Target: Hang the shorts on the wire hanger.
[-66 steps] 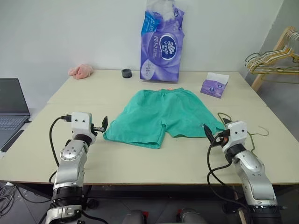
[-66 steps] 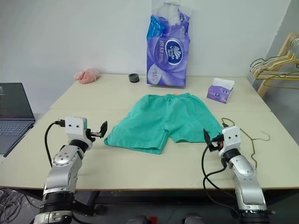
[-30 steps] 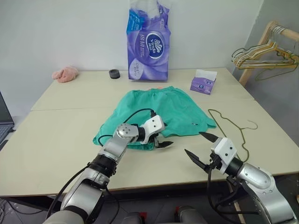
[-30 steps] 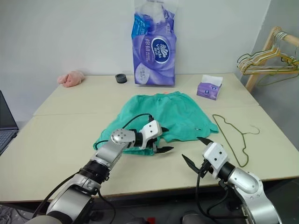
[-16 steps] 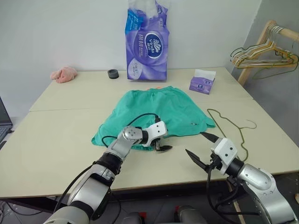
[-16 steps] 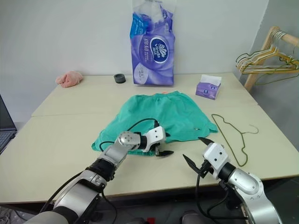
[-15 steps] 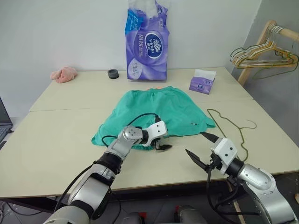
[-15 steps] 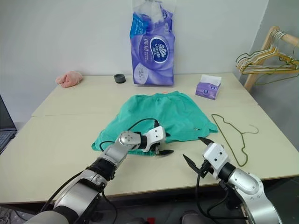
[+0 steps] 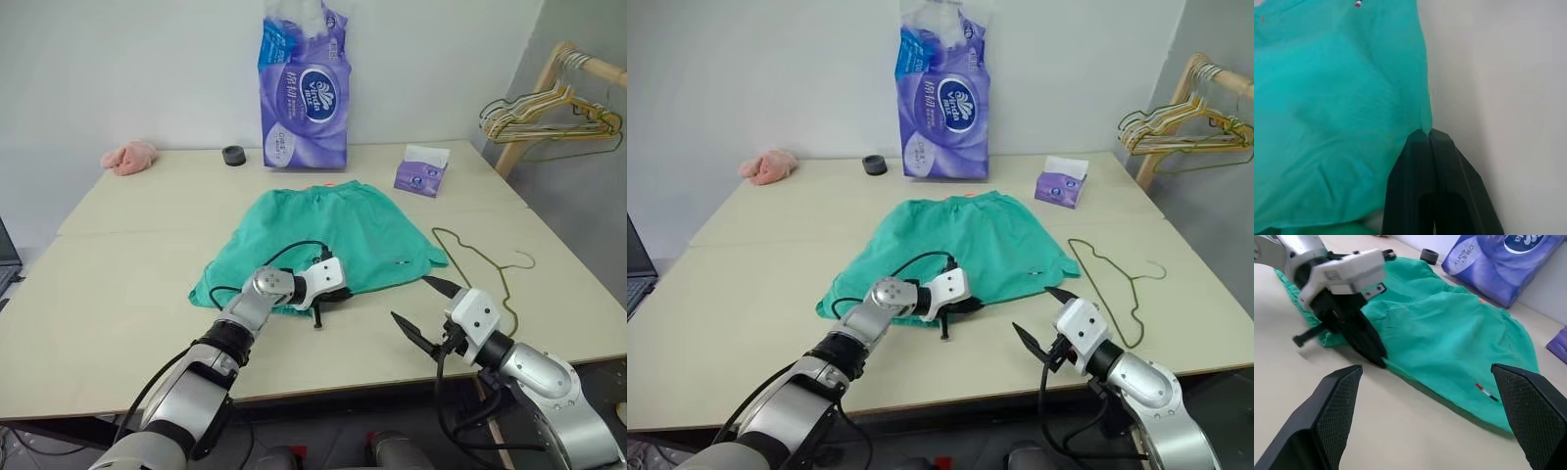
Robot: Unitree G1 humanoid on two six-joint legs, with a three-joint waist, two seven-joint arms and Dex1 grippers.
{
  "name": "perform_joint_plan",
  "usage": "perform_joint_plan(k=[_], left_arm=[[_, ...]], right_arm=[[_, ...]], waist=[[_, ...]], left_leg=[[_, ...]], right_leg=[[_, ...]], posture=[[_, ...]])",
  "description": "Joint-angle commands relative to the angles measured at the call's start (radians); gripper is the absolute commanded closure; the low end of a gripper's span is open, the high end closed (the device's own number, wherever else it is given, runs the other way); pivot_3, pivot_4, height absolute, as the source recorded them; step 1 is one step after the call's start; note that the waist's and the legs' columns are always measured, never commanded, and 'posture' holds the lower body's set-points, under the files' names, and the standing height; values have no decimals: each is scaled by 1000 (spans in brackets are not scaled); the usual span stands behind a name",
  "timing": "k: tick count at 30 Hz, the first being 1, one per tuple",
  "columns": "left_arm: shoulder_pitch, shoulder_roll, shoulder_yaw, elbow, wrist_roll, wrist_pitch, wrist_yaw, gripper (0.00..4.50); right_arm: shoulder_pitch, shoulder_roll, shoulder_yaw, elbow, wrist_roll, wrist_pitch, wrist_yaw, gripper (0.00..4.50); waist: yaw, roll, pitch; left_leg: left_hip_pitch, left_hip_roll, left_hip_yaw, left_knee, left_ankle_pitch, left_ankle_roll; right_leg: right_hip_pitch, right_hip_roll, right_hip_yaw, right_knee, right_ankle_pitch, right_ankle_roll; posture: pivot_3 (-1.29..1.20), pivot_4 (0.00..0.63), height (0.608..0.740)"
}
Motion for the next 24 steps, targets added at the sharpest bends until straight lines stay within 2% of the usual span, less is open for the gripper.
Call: perform_joint_plan(k=[1,5,7,10,12,18,21,24], left_arm=[[108,130,-10,-210,-74,84,-200,4460],[217,309,29,-319,-108,139,-284,4460],[245,385,65,-286,-101,128,-274,4460],[221,472,95,-129,-35,3,-199,4460],[184,495,109,-32,-16,-50,-156,4460],[66,584,71,302,136,-289,-15,4460],[57,587,55,370,173,-358,-7,4460],[76,548,75,352,128,-355,-52,4460]], right_arm=[[-23,-35,-41,-11,29,-15,40,0],[-64,-77,-55,16,64,-6,102,0],[-89,-105,-60,28,96,15,143,0],[-114,-140,-66,32,151,67,193,0],[-124,-153,-71,24,194,114,211,0],[-130,-220,-61,-2,251,194,283,0],[-133,-230,-55,-7,257,204,289,0],[-150,-216,-41,-6,251,201,280,0]], waist=[[-6,1,1],[-13,1,1],[-17,1,1],[-18,1,4],[-18,1,6],[-23,5,9],[-23,6,10],[-24,9,11]], left_leg=[[0,1,0,0,0,0],[1,8,2,1,-3,1],[3,10,2,1,-3,2],[10,11,2,0,-6,6],[19,12,2,-1,-9,11],[19,13,2,-2,-9,11],[19,14,2,-4,-10,12],[19,14,3,-4,-10,12]], right_leg=[[0,0,0,0,0,0],[0,6,0,1,-2,-3],[1,8,0,2,-2,-4],[6,9,-1,2,-5,-9],[14,10,-1,2,-7,-12],[12,12,-1,3,-7,-12],[12,12,0,3,-7,-12],[12,12,0,3,-7,-12]], posture=[[-138,46,740],[-121,47,740],[-116,48,740],[-107,48,740],[-103,48,740],[-102,48,740],[-106,49,740],[-108,49,740]])
